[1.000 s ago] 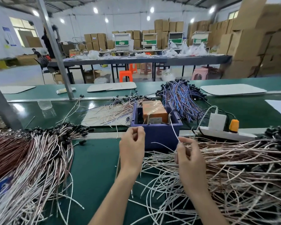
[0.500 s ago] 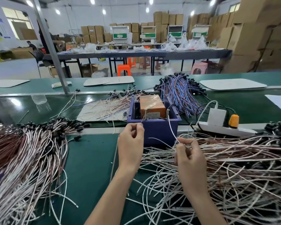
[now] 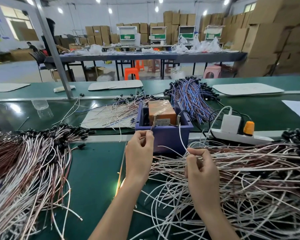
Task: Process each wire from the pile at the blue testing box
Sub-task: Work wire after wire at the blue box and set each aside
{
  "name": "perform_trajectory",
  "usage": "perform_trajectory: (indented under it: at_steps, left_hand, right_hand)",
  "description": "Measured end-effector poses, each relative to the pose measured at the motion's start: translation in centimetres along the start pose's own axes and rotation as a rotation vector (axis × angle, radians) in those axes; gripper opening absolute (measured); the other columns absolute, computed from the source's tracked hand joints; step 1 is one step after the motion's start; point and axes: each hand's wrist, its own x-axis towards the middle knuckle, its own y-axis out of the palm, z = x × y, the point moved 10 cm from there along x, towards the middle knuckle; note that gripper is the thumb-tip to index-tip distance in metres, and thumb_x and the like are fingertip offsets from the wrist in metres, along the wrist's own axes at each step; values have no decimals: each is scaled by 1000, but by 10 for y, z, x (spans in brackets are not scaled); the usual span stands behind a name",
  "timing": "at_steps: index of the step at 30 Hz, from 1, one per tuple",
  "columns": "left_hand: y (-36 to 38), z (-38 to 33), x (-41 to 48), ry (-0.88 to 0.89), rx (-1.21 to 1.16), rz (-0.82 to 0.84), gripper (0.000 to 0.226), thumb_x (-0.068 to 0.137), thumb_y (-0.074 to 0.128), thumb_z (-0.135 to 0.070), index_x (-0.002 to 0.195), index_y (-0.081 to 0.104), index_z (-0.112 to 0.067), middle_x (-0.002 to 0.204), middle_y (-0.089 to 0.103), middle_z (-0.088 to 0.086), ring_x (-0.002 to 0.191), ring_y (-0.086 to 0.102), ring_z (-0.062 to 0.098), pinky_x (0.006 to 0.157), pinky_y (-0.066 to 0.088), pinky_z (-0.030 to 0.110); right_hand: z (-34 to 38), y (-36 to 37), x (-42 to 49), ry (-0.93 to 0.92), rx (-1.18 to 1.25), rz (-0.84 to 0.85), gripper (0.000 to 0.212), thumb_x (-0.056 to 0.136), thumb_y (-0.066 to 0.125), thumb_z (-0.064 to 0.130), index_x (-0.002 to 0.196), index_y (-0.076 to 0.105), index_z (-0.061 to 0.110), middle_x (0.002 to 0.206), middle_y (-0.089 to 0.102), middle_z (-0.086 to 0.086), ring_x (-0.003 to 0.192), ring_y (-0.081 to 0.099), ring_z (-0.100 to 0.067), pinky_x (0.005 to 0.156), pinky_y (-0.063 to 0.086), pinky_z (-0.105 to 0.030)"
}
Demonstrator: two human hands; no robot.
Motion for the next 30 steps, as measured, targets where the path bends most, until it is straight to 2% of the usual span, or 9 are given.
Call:
perform_trajectory:
  at_steps: [14,19,21,23,25,27,28,30]
  left_hand:
    - [-1,-2,-1,4,4,1,21,100,57,-35,85,68,-24,67,68,-13,57,54,-2,53,40,11]
    - [-1,-3,-1,5,11,3,19,101,57,-35,87,67,-26,74,69,-19,64,59,-4,56,42,9]
    - [-3,-3,-1,8,14,-4,20,101,56,-36,87,66,-27,78,70,-18,67,61,0,56,44,13]
    - [-5,-9,-2,23,15,-9,21,102,54,-37,87,65,-28,76,69,-13,65,59,3,55,45,17]
    - [-7,-22,-4,84,72,5,18,101,54,-37,86,63,-32,76,64,-10,65,55,1,57,41,13]
    - [-9,-45,-8,181,180,39,14,100,56,-35,87,62,-36,81,56,-13,70,53,1,61,39,10]
    - [-8,-53,-11,209,194,72,14,100,57,-35,88,62,-36,78,54,-14,67,51,1,60,39,11]
    - [-1,-71,-19,223,135,179,15,100,57,-34,87,64,-33,67,55,-12,58,47,2,55,38,15]
  right_hand:
    - [0,0,1,6,14,0,20,93,50,30,91,59,48,54,52,4,46,39,-11,42,34,-31]
    - [-1,0,0,6,24,3,24,95,51,26,91,59,48,55,52,4,47,39,-11,43,34,-30]
    - [0,0,0,11,27,-3,25,98,51,25,93,59,48,56,55,4,47,41,-8,43,35,-27]
    - [2,-1,-1,13,34,-14,25,102,48,28,99,57,51,63,62,5,47,43,-5,45,38,-26]
    - [3,-4,-2,29,54,-26,25,106,42,34,119,52,53,78,72,7,46,44,-4,43,40,-23]
    - [4,-5,-3,63,134,-18,29,109,37,35,136,46,42,93,77,8,49,53,-8,42,42,-19]
    - [4,-5,-4,88,179,-3,30,109,36,35,135,51,33,99,78,8,56,61,-11,45,46,-19]
    - [9,-6,-7,123,243,25,31,107,37,37,122,60,23,104,78,3,75,73,-15,56,55,-22]
